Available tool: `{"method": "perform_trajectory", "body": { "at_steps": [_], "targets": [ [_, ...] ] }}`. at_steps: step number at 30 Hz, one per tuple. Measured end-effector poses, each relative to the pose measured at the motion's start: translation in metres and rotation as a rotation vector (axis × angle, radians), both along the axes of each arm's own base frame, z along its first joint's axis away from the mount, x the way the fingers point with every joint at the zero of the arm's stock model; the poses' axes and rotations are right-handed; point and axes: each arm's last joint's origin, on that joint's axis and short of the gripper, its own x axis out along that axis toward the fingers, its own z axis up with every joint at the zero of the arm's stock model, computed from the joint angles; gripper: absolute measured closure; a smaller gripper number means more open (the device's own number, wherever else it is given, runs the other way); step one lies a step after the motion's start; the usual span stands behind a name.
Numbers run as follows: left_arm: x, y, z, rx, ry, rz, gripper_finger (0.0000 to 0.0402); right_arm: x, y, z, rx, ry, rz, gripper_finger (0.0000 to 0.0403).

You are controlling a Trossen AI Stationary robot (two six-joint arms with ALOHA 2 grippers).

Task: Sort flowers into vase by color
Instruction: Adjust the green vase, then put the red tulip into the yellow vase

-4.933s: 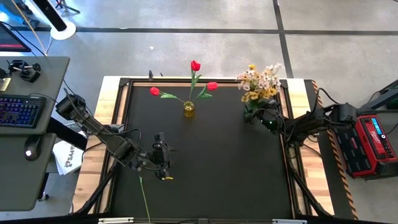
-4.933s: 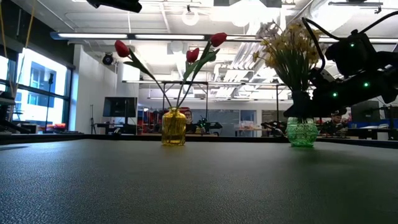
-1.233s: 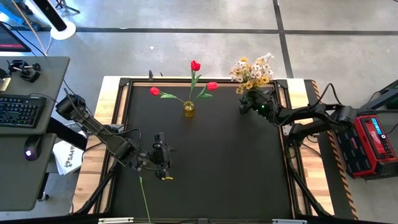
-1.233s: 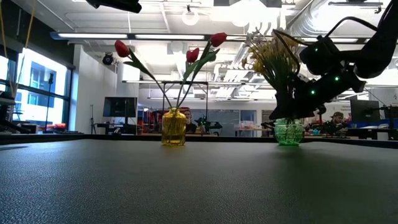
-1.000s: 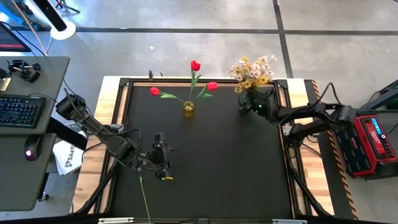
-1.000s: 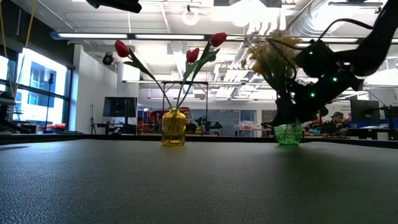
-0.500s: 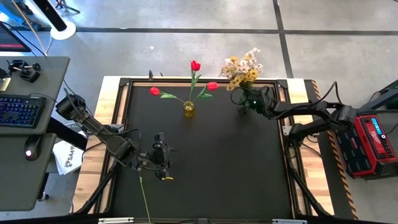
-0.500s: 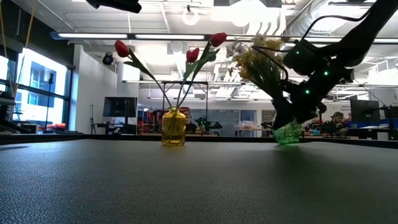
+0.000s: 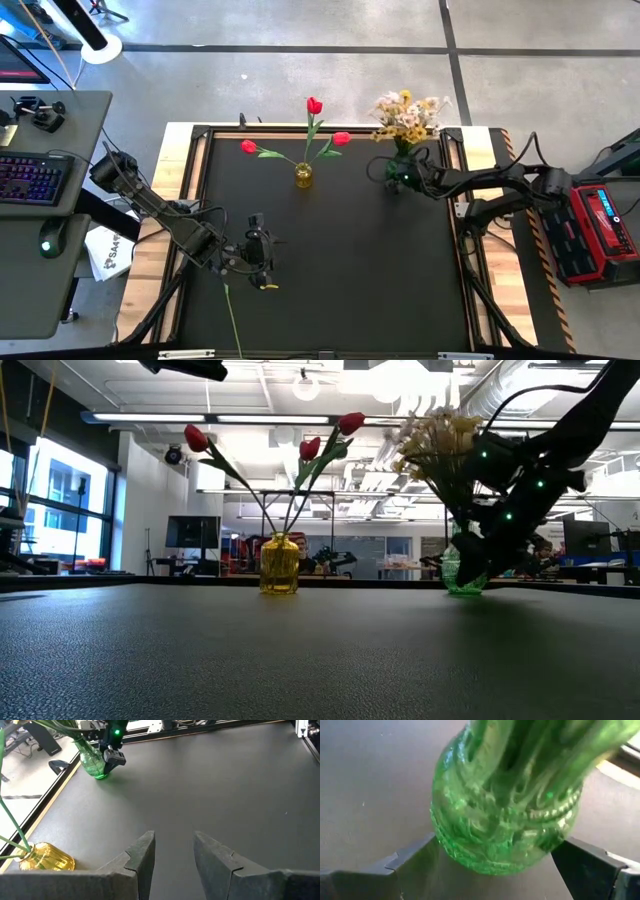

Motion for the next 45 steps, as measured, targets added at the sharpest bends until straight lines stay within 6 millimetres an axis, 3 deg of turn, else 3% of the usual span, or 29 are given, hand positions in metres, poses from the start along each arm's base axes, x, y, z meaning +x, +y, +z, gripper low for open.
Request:
{"method": "perform_trajectory", "body": {
  "at_steps": [14, 24, 45],
  "targets": [
    [0.0, 0.0, 0.0, 0.0, 0.0, 0.0, 0.028, -0.003, 0.006, -0.003, 0.113, -0.045, -0.08, 0.0048],
    [0.0, 0.0, 0.0, 0.0, 0.0, 0.0, 0.028, -0.002, 0.023, -0.009, 0.213, -0.04, -0.063, 0.0048],
    [0.0, 0.0, 0.0, 0.001, 0.002, -0.002, 0.028, 0.007, 0.06, -0.01, 0.22, -0.077, -0.024, 0.0048]
  ]
}}
